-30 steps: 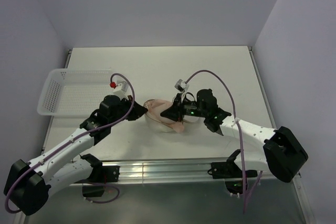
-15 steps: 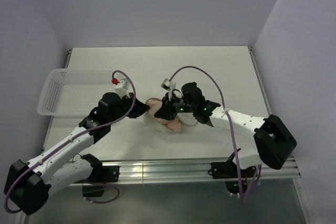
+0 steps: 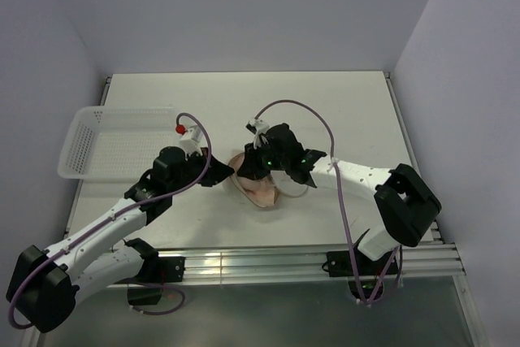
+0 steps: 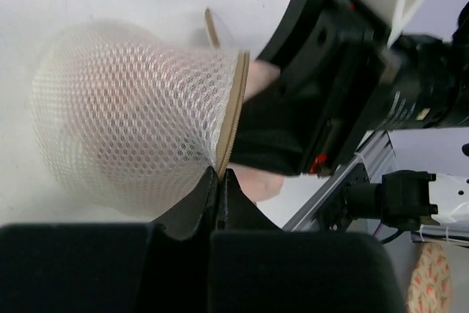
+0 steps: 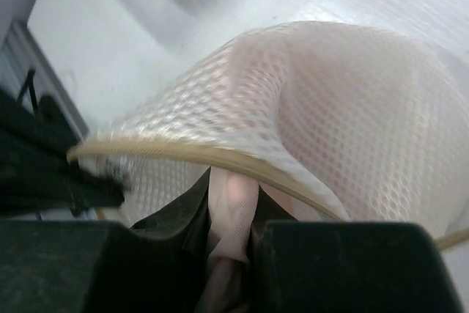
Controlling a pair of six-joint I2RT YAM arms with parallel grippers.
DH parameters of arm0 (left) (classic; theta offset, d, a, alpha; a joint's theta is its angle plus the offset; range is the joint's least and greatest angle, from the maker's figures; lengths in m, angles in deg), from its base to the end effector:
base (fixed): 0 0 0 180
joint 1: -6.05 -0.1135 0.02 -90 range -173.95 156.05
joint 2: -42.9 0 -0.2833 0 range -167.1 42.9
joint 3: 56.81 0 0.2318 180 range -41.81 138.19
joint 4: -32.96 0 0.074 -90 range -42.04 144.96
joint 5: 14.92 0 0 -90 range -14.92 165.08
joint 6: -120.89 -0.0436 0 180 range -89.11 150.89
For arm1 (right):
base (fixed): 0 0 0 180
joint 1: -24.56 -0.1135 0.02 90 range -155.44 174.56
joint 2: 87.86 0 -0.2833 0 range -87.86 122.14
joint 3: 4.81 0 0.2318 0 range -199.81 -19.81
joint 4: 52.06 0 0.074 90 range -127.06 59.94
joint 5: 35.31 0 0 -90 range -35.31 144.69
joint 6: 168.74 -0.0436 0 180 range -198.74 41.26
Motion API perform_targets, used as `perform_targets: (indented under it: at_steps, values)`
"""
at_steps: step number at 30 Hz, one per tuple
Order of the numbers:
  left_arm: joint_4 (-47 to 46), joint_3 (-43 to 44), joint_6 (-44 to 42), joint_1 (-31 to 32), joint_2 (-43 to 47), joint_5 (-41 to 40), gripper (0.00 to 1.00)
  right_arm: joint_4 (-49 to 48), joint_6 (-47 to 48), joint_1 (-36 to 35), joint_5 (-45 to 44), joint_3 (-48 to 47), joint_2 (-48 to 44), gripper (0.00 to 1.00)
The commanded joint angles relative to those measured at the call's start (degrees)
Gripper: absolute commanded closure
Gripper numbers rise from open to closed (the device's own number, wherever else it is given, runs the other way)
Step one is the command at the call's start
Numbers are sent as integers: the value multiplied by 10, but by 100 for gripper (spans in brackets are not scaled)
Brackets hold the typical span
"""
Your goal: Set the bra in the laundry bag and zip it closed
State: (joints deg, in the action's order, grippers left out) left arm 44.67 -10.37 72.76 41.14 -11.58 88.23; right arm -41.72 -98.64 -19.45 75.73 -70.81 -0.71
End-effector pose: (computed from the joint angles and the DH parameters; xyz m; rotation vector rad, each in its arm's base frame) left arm 0.1535 -0.1199 0.2723 0.0451 2.0722 -1.0907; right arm 0.2192 0.2335 0.2529 -0.6991 2.1523 1.0219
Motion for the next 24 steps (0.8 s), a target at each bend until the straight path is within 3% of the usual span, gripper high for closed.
perform_targets:
  at_steps: [1, 9, 12, 18, 24]
  values:
    - [-53, -23, 23, 2, 8, 30, 100, -63, -131, -3, -101, -15, 16, 83]
    - [-37, -31, 19, 2, 10, 25, 100, -114, -208, -8, -224, 15, 34, 75]
    - [-34, -24, 28, 2, 7, 7, 100, -84, -188, -27, -251, 8, 28, 51]
    - [-18, 0, 34, 2, -7, -34, 100, 1, -135, -45, -277, 24, -58, 20]
    - [-7, 1, 38, 2, -5, -64, 100, 72, -109, -43, -283, 42, -132, 9]
